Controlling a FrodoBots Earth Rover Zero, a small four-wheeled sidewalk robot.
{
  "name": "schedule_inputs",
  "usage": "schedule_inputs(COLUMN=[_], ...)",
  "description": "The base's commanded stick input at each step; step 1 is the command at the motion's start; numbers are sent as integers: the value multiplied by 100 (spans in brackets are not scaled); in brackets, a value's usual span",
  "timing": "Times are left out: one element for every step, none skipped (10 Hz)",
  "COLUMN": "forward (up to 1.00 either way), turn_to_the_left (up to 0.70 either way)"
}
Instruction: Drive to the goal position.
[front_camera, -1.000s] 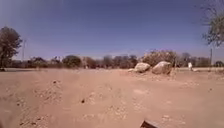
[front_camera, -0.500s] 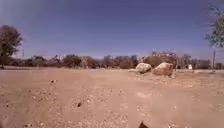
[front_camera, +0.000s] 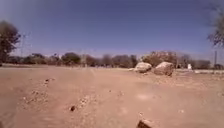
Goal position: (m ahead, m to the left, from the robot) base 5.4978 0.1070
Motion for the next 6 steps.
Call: schedule_inputs(forward=[50,50,50,50,50,50], turn_to_the_left=[0,0,0,0,0,0])
